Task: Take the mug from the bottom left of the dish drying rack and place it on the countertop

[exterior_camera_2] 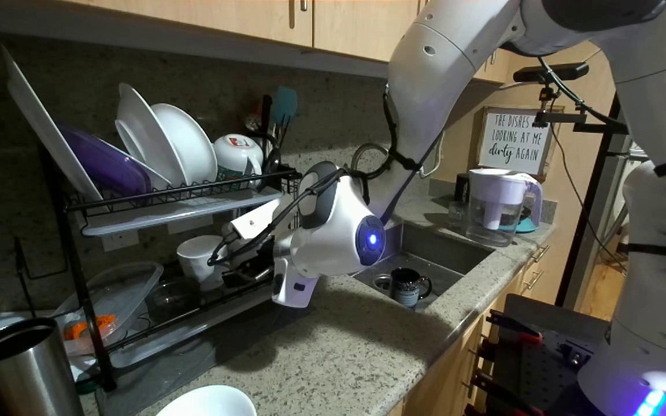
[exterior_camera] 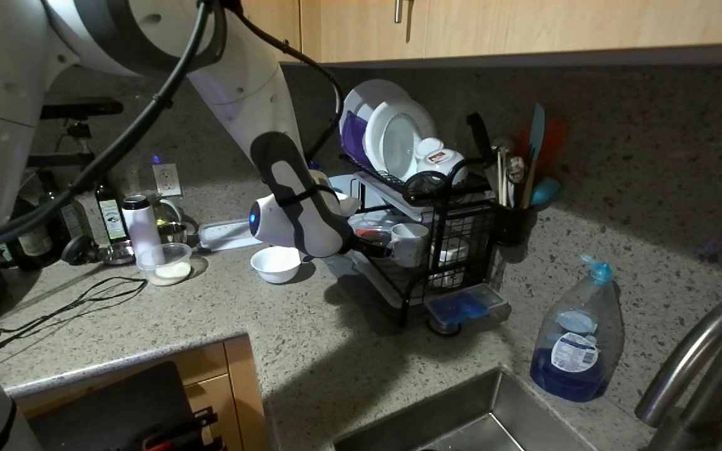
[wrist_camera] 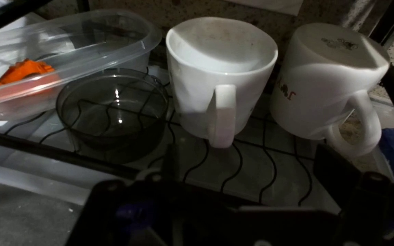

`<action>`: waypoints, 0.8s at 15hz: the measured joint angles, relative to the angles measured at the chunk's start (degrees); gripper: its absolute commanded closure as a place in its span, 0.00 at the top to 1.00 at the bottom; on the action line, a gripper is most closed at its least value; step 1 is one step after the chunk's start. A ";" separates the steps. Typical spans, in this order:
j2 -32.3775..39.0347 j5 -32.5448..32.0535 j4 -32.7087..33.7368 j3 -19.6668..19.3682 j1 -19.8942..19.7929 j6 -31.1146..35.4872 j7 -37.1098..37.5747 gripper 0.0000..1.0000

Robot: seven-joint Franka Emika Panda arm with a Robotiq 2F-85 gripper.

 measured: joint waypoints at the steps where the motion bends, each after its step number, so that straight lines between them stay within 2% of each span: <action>1: 0.34 -0.68 0.24 -0.01 -0.28 0.00 0.02 1.00; 6: 2.69 -3.74 2.81 -0.10 -1.82 0.01 0.09 1.00; 7: 3.20 -4.12 3.52 -0.10 -1.96 0.01 0.10 0.92; 8: 3.70 -4.46 4.26 -0.10 -1.99 0.01 0.12 0.72; 12: 5.75 -4.95 7.04 -0.09 -1.87 0.06 0.12 0.40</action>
